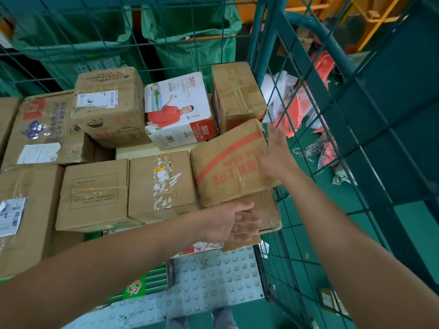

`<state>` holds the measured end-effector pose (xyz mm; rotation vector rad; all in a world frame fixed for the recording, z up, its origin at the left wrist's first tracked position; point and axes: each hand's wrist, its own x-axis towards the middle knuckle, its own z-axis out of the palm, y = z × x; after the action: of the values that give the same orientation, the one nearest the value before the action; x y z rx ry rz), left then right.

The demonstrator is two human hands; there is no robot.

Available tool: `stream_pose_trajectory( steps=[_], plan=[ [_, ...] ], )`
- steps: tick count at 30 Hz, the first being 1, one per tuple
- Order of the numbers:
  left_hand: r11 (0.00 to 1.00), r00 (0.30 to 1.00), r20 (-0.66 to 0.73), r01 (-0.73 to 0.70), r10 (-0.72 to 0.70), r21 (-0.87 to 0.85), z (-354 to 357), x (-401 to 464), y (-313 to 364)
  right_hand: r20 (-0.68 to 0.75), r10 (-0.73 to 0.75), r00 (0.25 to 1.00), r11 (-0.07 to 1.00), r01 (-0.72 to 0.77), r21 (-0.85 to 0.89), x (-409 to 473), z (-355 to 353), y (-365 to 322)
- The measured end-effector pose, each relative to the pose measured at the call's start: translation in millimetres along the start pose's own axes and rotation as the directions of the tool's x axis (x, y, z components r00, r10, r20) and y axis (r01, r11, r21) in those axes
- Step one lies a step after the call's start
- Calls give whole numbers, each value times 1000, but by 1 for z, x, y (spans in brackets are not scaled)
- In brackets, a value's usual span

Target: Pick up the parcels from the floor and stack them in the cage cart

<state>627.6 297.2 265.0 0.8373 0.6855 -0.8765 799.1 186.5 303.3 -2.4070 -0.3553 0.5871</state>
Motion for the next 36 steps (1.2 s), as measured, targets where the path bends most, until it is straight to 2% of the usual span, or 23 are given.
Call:
stream_pose_trajectory(
  steps=[3,6,9,14,19,22,27,30,33,36],
  plan=[
    [995,988,-147,-35,48,88,-18,-2,13,147,123,981,969,-87,-233,-7,35,31],
    [997,964,-260,-38,55,72,-41,0,16,272,253,928,929,-155,-337,-22,68,59],
    [996,942,-334,-15,42,83,-61,6,16,353,331,875,919,-214,-330,-27,86,80],
    [994,921,-387,-8,51,111,-76,14,21,335,283,899,953,-225,-200,-20,89,84],
    [989,917,-393,-14,72,148,-79,17,24,356,257,898,963,-206,-177,-20,93,85],
    [987,914,-397,-17,81,161,-78,12,24,333,267,904,963,-267,-49,-28,91,84],
    [950,898,-406,-42,172,310,-66,-4,20,257,320,912,897,-379,228,-51,84,79],
    [933,890,-403,-64,214,355,-59,-19,13,279,357,891,809,-444,385,-67,85,75],
    [904,893,-381,-64,241,422,-53,-35,3,317,385,867,632,-498,594,-91,88,68],
    [875,913,-321,-72,250,478,-50,-56,-12,286,339,896,548,-435,714,-134,90,42]
  ],
)
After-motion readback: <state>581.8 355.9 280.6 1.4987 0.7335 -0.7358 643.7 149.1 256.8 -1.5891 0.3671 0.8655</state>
